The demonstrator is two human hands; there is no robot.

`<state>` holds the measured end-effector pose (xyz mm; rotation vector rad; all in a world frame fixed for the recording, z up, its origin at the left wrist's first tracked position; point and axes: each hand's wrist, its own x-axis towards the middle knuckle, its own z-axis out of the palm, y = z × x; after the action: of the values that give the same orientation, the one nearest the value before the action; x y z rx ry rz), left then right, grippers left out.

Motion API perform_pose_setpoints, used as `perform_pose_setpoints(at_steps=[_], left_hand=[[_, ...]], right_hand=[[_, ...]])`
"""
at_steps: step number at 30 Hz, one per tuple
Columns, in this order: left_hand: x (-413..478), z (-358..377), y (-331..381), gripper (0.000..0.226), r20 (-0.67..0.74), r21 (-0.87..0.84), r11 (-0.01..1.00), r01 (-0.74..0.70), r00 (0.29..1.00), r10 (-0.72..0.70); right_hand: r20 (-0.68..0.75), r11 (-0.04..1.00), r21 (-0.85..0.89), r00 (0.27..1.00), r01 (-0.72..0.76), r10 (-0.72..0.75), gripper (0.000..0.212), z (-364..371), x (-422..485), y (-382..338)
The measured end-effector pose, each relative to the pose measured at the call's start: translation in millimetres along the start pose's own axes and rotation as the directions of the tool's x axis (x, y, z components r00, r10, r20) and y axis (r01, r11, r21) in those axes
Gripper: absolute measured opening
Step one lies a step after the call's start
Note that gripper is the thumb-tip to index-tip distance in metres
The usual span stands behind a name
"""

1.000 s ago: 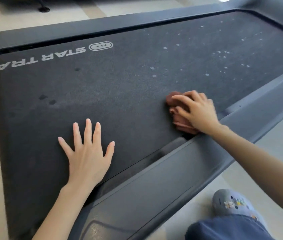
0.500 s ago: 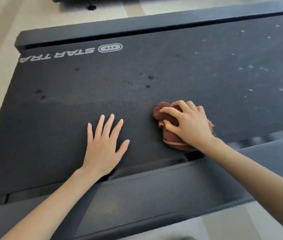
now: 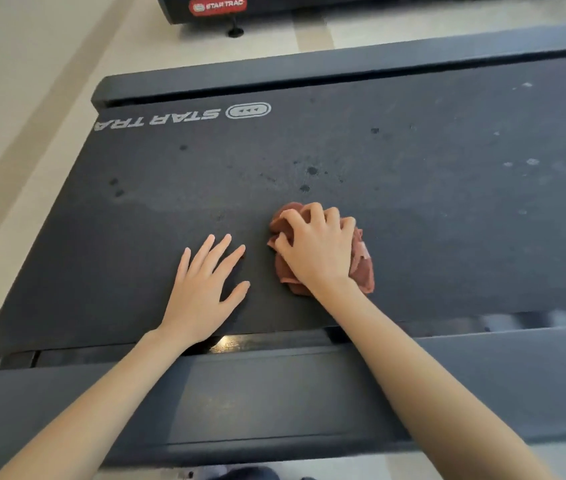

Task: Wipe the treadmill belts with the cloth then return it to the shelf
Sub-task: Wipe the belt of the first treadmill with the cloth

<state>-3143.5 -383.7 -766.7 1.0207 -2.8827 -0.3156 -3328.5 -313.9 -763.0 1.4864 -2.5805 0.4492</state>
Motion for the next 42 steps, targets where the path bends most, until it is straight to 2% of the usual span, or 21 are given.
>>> perform_pose_setpoints(at_steps=[3,6,9,11,14,16,19,21,23,25,29,31,36,39,42], left_hand=[[0.1,-3.8,-21.0,0.052,0.041,-0.048,0.997,-0.06,0.997,0.062],[-2.6,-13.6,-49.4,0.051,0.046,-0.032,0.999,-0.039,0.998,0.041],[-1.3,-17.5,-62.1,0.051,0.052,0.045,0.998,-0.049,0.998,0.046],[1.6,-14.3,-55.0,0.059,0.04,0.08,0.995,-0.059,0.998,0.056],[6.0,-6.5,-45.1,0.064,0.031,0.076,0.996,-0.051,0.998,0.049],[10.0,-5.1,-46.7,0.064,0.027,0.059,0.996,-0.064,0.998,0.063],[13.1,-4.7,-49.8,0.065,0.04,0.057,0.994,-0.09,0.995,0.088],[12.7,-4.3,-52.0,0.065,0.035,0.049,0.995,-0.092,0.995,0.09],[11.4,-5.5,-54.0,0.066,0.021,0.031,0.995,-0.09,0.996,0.089],[11.3,-9.2,-64.3,0.066,0.005,0.0,0.996,-0.09,0.996,0.09],[5.0,-18.8,-101.4,0.06,0.011,0.026,0.993,-0.113,0.994,0.113],[-0.7,-21.9,-115.2,0.057,0.036,0.03,0.985,-0.168,0.985,0.167],[-3.8,-23.8,-121.6,0.054,0.028,-0.039,0.98,-0.194,0.98,0.195],[-4.1,-22.5,-122.9,0.055,-0.01,-0.037,0.983,-0.179,0.984,0.178],[-9.0,-22.7,-130.9,0.058,-0.03,-0.017,0.993,-0.12,0.992,0.119]], right_hand=[[-0.008,0.998,0.048,0.999,0.034,-0.033,0.031,-4.6,1.3,41.6],[-0.088,0.99,-0.001,0.986,-0.143,0.142,0.029,-22.0,-1.5,111.5],[-0.097,0.951,-0.062,0.95,-0.304,0.297,0.032,-41.1,-8.2,169.3],[-0.111,0.923,-0.078,0.924,-0.376,0.367,0.034,-43.3,-6.2,179.4],[-0.139,0.899,-0.085,0.899,-0.429,0.416,0.031,-32.5,4.3,150.6],[-0.128,0.932,-0.063,0.93,-0.356,0.346,0.031,-21.4,14.7,110.8],[-0.073,0.99,-0.041,0.988,-0.139,0.135,0.029,-2.1,27.1,28.9],[-0.055,0.999,-0.032,0.998,0.014,-0.015,0.028,11.8,30.0,-19.4],[-0.03,0.995,-0.007,0.994,0.102,-0.102,0.027,15.4,29.0,-31.0],[-0.022,0.998,0.014,0.998,0.067,-0.066,0.027,8.3,32.4,-6.4],[-0.081,0.976,-0.026,0.973,-0.217,0.214,0.028,-11.7,31.5,69.7],[-0.092,0.965,-0.048,0.963,-0.257,0.252,0.028,-13.2,31.7,82.2],[-0.114,0.971,-0.065,0.968,-0.23,0.222,0.033,2.6,34.7,35.7],[-0.076,0.994,-0.032,0.992,-0.107,0.104,0.026,12.9,45.0,-11.5],[-0.043,0.999,0.007,0.998,0.041,-0.041,0.029,26.0,55.0,-61.5]])
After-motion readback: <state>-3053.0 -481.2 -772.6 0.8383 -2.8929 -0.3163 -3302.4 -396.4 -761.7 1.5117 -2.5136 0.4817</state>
